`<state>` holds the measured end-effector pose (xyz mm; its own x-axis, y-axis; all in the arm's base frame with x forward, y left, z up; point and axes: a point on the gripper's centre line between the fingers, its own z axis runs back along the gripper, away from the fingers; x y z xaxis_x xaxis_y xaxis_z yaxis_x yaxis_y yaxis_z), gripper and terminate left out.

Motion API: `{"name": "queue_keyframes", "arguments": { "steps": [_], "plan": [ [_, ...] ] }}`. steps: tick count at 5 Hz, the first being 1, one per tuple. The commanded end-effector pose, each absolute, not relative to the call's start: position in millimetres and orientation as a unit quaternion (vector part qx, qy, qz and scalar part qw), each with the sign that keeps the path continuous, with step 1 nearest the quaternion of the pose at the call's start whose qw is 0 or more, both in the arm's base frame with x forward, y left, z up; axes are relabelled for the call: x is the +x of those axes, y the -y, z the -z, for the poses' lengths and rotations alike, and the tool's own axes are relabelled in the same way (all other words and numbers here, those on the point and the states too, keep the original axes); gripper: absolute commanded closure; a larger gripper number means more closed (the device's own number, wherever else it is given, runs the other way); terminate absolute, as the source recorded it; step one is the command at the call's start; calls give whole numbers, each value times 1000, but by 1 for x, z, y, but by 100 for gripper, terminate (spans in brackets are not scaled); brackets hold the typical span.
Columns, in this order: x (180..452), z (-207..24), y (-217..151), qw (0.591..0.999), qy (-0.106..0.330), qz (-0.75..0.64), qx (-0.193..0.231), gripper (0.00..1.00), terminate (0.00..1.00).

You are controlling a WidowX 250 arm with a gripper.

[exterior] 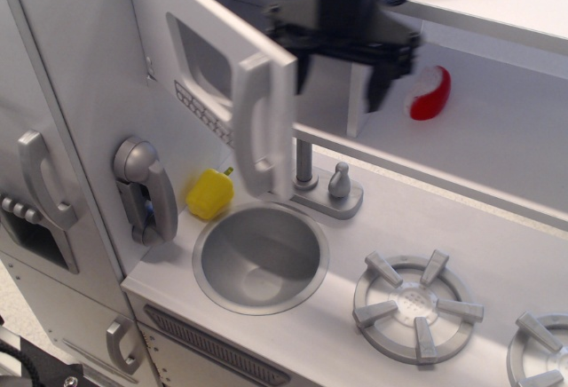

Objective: Open microwave

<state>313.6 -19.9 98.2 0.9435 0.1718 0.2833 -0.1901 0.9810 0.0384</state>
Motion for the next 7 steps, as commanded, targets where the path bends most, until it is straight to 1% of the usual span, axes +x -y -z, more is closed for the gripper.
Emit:
{"name": "queue_keyframes", "arguments": {
  "steps": [1,2,3,4,5,6,7],
  "plan": [
    [279,-126,-26,982,168,-71,46,0,0],
    [263,-122,-41,985,157,-55,51,0,0],
    [252,-115,-57,984,157,-44,68,0,0],
    [246,-116,-64,983,166,-38,72,0,0],
    [248,-132,-60,984,169,-38,49,0,0],
    [253,-157,-56,984,169,-48,15,0,0],
    [258,-166,-58,985,160,-67,6,0,0]
  ]
}}
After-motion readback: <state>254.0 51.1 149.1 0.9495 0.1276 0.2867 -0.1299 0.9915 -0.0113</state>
